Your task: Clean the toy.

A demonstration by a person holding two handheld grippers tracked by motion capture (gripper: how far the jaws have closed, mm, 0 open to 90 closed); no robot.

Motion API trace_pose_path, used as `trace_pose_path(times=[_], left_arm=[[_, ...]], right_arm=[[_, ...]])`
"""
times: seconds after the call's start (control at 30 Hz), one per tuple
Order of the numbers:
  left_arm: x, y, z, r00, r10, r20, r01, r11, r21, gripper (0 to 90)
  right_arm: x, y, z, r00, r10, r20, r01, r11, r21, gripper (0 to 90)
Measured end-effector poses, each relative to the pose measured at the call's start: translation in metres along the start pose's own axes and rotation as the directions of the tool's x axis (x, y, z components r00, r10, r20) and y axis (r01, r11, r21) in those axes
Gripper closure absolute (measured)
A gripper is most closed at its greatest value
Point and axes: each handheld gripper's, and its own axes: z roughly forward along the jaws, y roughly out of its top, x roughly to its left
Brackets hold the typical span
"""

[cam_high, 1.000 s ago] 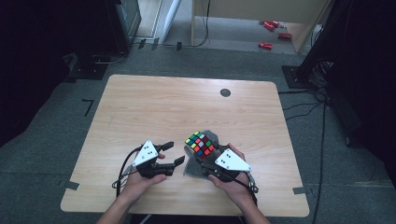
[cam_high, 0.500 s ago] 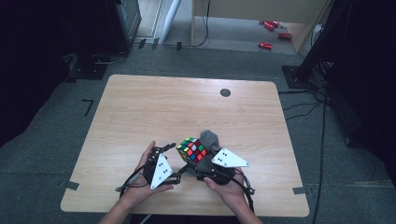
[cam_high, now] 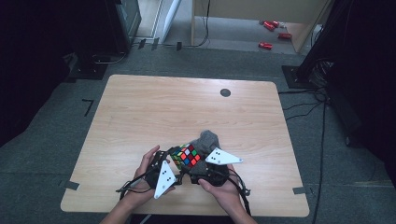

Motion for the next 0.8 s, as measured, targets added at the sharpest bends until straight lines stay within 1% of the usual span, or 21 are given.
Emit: trace_pose_path(times=[0.07, 0.1, 0.13, 0.17, 0.2, 0.23, 0.27, 0.3, 0.33, 0.37, 0.4, 0.43, 0.47, 0.5, 0.53, 0.6, 0.67, 0.7, 0.73, 0.77, 0.8], left_arm=[[0.001, 0.0, 0.0, 0.9999, -0.011, 0.007, 0.011, 0.9999, 0.006, 31.5], [0.002, -0.001, 0.0, 0.9998, -0.018, 0.008, 0.018, 0.9997, 0.016, 32.0], [0.003, -0.002, 0.0, 0.9996, -0.026, 0.006, 0.026, 0.9994, 0.022, 32.5], [0.006, -0.004, 0.0, 0.9984, -0.055, 0.012, 0.055, 0.9981, 0.028, 32.6], [0.008, -0.005, 0.0, 0.9971, -0.074, 0.016, 0.074, 0.9968, 0.03, 32.7], [0.011, -0.007, 0.0, 0.9949, -0.1, 0.015, 0.1, 0.9944, 0.034, 32.8], [0.014, -0.008, 0.0, 0.9934, -0.114, 0.012, 0.114, 0.9928, 0.039, 32.9], [0.017, -0.01, -0.001, 0.9898, -0.142, 0.012, 0.142, 0.9888, 0.047, 33.0], [0.02, -0.011, -0.001, 0.9852, -0.171, 0.013, 0.17, 0.9838, 0.057, 33.0], [0.022, -0.012, -0.001, 0.9804, -0.197, 0.013, 0.195, 0.9785, 0.066, 33.1], [0.025, -0.013, -0.001, 0.9754, -0.22, 0.017, 0.218, 0.9733, 0.072, 33.1], [0.027, -0.014, -0.002, 0.9691, -0.246, 0.022, 0.243, 0.9667, 0.078, 33.2], [0.029, -0.014, -0.002, 0.9663, -0.257, 0.023, 0.254, 0.9638, 0.082, 33.2], [0.03, -0.014, -0.002, 0.9617, -0.273, 0.027, 0.27, 0.9593, 0.084, 33.3], [0.032, -0.015, -0.003, 0.9554, -0.293, 0.038, 0.289, 0.9538, 0.083, 33.3], [0.035, -0.015, -0.005, 0.944, -0.321, 0.075, 0.316, 0.946, 0.071, 33.5], [0.038, -0.015, -0.008, 0.9352, -0.341, 0.095, 0.336, 0.9396, 0.066, 33.6], [0.039, -0.015, -0.008, 0.93, -0.352, 0.104, 0.348, 0.9356, 0.063, 33.7], [0.04, -0.016, -0.009, 0.926, -0.362, 0.109, 0.357, 0.9322, 0.061, 33.7], [0.04, -0.016, -0.009, 0.9245, -0.364, 0.112, 0.36, 0.9312, 0.06, 33.7], [0.041, -0.016, -0.009, 0.9236, -0.367, 0.11, 0.362, 0.93, 0.063, 33.8]], right_arm=[[-0.002, 0.0, 0.0, 0.9999, 0.011, -0.007, -0.011, 1.0, -0.005, 32.9], [-0.002, 0.001, 0.0, 1.0, 0.001, -0.005, -0.001, 1.0, -0.015, 30.1], [-0.002, 0.003, -0.002, 0.9999, -0.012, 0.001, 0.012, 0.999, -0.039, 26.0], [-0.003, 0.005, -0.004, 0.9999, -0.017, 0.004, 0.017, 0.999, -0.049, 24.1], [-0.005, 0.008, -0.008, 0.9998, -0.018, 0.008, 0.018, 0.997, -0.068, 22.5], [-0.007, 0.01, -0.011, 0.9998, -0.013, 0.013, 0.014, 0.997, -0.081, 22.8], [-0.01, 0.012, -0.015, 0.9992, -0.013, 0.037, 0.017, 0.995, -0.101, 23.4], [-0.012, 0.012, -0.017, 0.9981, -0.018, 0.06, 0.024, 0.994, -0.103, 23.6], [-0.016, 0.012, -0.018, 0.9946, -0.041, 0.096, 0.05, 0.994, -0.096, 24.0], [-0.018, 0.01, -0.017, 0.9875, -0.076, 0.138, 0.088, 0.993, -0.082, 25.2], [-0.022, 0.008, -0.016, 0.9763, -0.118, 0.181, 0.132, 0.989, -0.063, 26.6], [-0.026, 0.005, -0.013, 0.9657, -0.157, 0.207, 0.168, 0.985, -0.039, 26.7], [-0.033, 0.001, -0.009, 0.9545, -0.2, 0.221, 0.206, 0.979, -0.003, 27.0], [-0.036, -0.002, -0.007, 0.9509, -0.216, 0.222, 0.217, 0.976, 0.016, 27.0], [-0.041, -0.006, -0.004, 0.9505, -0.224, 0.215, 0.222, 0.974, 0.033, 27.1], [-0.049, -0.014, 0.002, 0.9479, -0.24, 0.209, 0.23, 0.97, 0.073, 26.9], [-0.053, -0.02, 0.007, 0.9423, -0.261, 0.209, 0.243, 0.964, 0.111, 26.9], [-0.055, -0.023, 0.011, 0.9373, -0.275, 0.214, 0.25, 0.959, 0.136, 27.0], [-0.056, -0.025, 0.014, 0.9296, -0.285, 0.233, 0.25, 0.953, 0.17, 27.4], [-0.058, -0.028, 0.017, 0.9233, -0.293, 0.249, 0.245, 0.947, 0.206, 27.5], [-0.059, -0.031, 0.02, 0.9204, -0.295, 0.257, 0.234, 0.941, 0.244, 27.5]])
